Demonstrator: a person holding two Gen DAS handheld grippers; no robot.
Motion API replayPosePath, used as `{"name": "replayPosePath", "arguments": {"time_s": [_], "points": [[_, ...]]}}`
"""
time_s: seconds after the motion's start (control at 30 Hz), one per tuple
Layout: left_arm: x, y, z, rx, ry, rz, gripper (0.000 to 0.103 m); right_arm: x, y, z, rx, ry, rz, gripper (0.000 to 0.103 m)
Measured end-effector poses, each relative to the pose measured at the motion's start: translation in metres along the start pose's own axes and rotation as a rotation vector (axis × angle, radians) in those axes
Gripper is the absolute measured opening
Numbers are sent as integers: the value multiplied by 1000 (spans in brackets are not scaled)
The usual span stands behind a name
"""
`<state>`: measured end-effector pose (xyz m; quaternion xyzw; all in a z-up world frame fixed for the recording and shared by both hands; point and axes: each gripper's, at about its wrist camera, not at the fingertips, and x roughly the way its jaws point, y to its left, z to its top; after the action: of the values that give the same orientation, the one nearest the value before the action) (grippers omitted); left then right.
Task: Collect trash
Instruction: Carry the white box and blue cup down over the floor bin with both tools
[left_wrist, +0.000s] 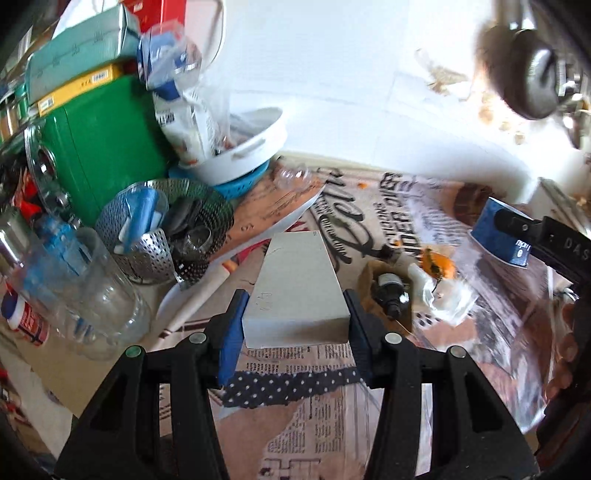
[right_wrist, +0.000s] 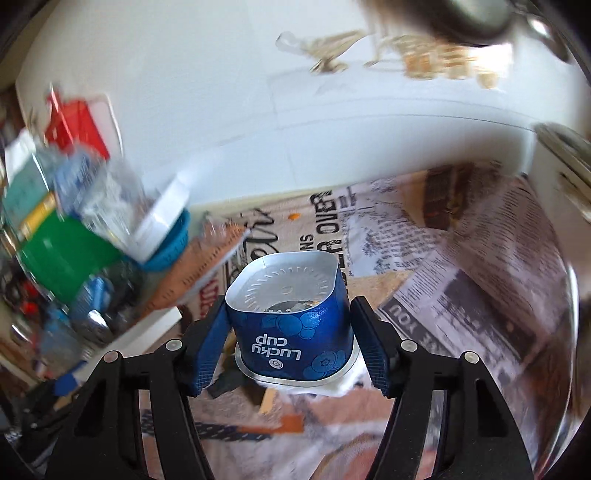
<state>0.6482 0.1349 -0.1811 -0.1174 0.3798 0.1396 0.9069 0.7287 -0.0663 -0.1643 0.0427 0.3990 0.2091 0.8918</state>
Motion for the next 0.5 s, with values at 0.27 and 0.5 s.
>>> {"name": "replayPosePath", "arguments": {"time_s": [0.27,0.5], "points": [[-63,23,-25,125,-42,-123,50,-77,12,-43,128,-126,-86,62],[-104,28,-53,204,-17,-197,50,-134,16,-83,180,-143,-141,62]]}}
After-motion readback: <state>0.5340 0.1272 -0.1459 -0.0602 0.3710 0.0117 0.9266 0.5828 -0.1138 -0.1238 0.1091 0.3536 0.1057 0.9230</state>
